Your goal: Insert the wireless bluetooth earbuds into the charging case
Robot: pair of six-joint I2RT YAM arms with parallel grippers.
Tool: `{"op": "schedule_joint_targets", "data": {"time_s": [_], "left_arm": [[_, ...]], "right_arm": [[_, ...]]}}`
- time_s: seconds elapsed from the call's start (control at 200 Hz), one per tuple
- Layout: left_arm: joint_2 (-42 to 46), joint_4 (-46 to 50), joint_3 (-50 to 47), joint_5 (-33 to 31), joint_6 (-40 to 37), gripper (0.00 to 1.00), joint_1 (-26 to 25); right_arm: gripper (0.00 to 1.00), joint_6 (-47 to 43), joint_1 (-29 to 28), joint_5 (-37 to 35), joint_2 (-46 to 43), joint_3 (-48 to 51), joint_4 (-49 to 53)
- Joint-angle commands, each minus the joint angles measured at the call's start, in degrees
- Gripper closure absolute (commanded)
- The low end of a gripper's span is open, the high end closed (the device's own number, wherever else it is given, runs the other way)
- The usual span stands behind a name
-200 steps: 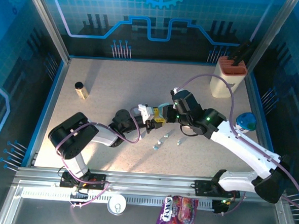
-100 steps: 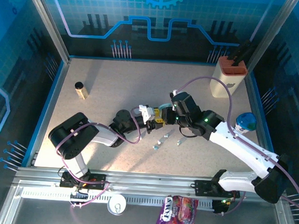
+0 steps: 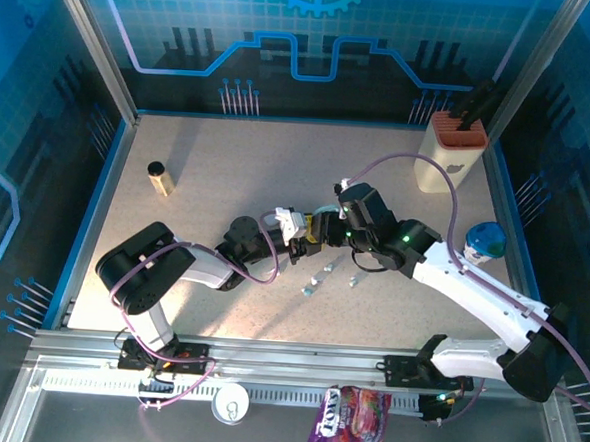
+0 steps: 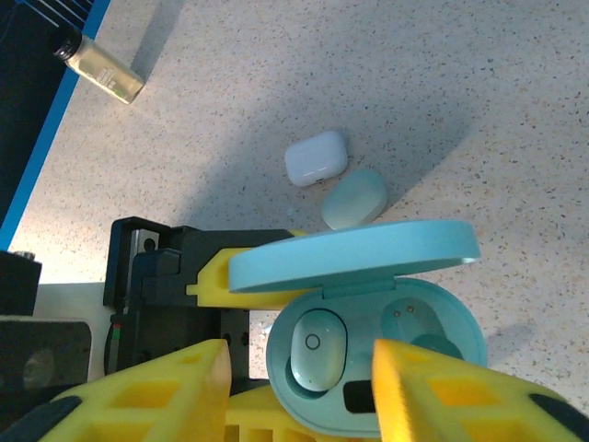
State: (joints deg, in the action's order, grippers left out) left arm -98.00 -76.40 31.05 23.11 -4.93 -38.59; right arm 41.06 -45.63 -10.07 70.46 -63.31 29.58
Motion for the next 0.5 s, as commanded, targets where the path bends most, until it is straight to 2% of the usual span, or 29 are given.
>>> {"op": "schedule_joint_targets", "data": {"time_s": [0.0,0.31,0.495], "left_arm": [[1.4,-2.3,1.1,-0.8,-1.0,0.78,-0.3],[2.0,-3.8,-0.6,-1.4,0.7,0.79,1.6],[5.3,-3.8,-3.1,-2.1,1.2,0.79,4.8]], "right_arm": [[0.53,0.4,0.6,-1.5,-3.2,0.5,1.2],[0.49,2.4,0.7,-5.9,-13.5,5.9,2.5],[0.48,9.0,1.0,-3.6,-18.3,13.9,4.2]]}}
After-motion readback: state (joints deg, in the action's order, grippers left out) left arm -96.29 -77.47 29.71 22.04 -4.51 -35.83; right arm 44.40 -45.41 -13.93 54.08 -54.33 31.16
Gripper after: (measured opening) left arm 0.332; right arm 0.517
